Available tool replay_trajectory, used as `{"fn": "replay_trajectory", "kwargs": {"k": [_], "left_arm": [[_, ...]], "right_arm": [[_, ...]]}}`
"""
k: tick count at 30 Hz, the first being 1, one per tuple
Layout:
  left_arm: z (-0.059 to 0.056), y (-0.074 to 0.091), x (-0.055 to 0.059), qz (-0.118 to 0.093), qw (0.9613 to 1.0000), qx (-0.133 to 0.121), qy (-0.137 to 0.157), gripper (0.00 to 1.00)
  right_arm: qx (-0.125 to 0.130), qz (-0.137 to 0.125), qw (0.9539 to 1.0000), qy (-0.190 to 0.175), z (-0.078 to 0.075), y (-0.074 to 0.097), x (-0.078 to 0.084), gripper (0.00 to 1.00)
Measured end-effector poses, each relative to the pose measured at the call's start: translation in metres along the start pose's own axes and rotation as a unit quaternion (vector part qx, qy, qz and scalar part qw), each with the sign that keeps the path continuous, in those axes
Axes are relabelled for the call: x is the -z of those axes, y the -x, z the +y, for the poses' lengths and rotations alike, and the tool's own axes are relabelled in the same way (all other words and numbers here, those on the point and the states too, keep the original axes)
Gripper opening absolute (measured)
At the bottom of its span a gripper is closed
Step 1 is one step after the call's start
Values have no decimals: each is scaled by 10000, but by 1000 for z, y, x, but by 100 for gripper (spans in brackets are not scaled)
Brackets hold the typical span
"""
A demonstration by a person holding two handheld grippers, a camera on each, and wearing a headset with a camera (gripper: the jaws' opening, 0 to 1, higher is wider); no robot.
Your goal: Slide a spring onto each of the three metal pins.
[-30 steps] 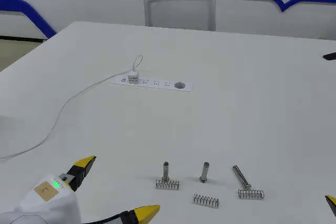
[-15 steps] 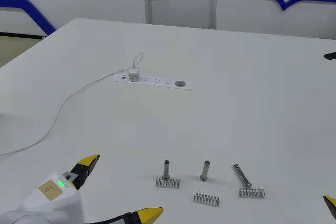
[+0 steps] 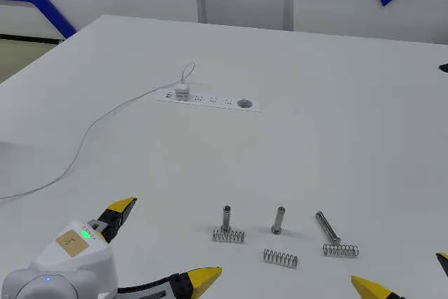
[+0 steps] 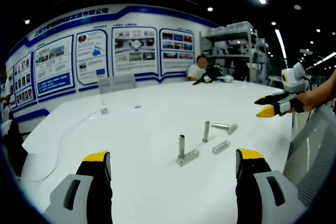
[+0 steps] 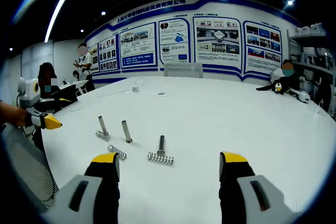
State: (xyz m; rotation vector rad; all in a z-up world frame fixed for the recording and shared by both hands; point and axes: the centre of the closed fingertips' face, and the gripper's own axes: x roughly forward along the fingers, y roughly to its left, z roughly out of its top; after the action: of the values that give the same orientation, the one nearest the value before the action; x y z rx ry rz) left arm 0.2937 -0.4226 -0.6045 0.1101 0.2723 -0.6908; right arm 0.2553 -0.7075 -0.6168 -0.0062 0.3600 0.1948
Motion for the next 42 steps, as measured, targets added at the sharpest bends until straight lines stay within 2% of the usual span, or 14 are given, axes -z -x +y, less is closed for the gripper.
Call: {"fn": "replay_trajectory", "kwargs": {"k": [1, 5, 10, 19, 22, 26, 30, 33, 39, 42], "left_arm": [[0, 0, 0, 8, 10000, 0, -1, 100], [0, -1, 2, 45, 10000, 19, 15, 100], [-2, -1, 4, 90, 9999, 67, -3, 100], [-5, -2, 5, 131, 9998, 127, -27, 100], [-7, -2, 7, 175, 9997, 159, -46, 100], [-8, -3, 8, 221, 9996, 163, -110, 100], [-8, -2, 9, 244, 9995, 182, -103, 100], [-9, -3, 12, 295, 9993, 199, -98, 100], [-8, -2, 11, 280, 9994, 179, -123, 100], [-8, -3, 14, 327, 9992, 179, -118, 100]], "right_arm": [[-7, -1, 10000, 25, 0, -2, 0, 78], [-124, 280, 9995, 106, 5, -14, 3, 78], [-295, 304, 9988, 226, 12, -28, -5, 75], [-556, 650, 9959, 308, 11, -58, -7, 61], [-616, 800, 9945, 276, 11, -68, -2, 60], [-540, 1049, 9926, 270, 8, -76, 6, 57], [-579, 1257, 9901, 220, 8, -88, 12, 53], [-503, 1280, 9899, 336, 5, -96, 11, 52], [-541, 1410, 9869, 562, 4, -111, 10, 41], [-682, 1598, 9829, 610, 11, -121, 15, 38]]}}
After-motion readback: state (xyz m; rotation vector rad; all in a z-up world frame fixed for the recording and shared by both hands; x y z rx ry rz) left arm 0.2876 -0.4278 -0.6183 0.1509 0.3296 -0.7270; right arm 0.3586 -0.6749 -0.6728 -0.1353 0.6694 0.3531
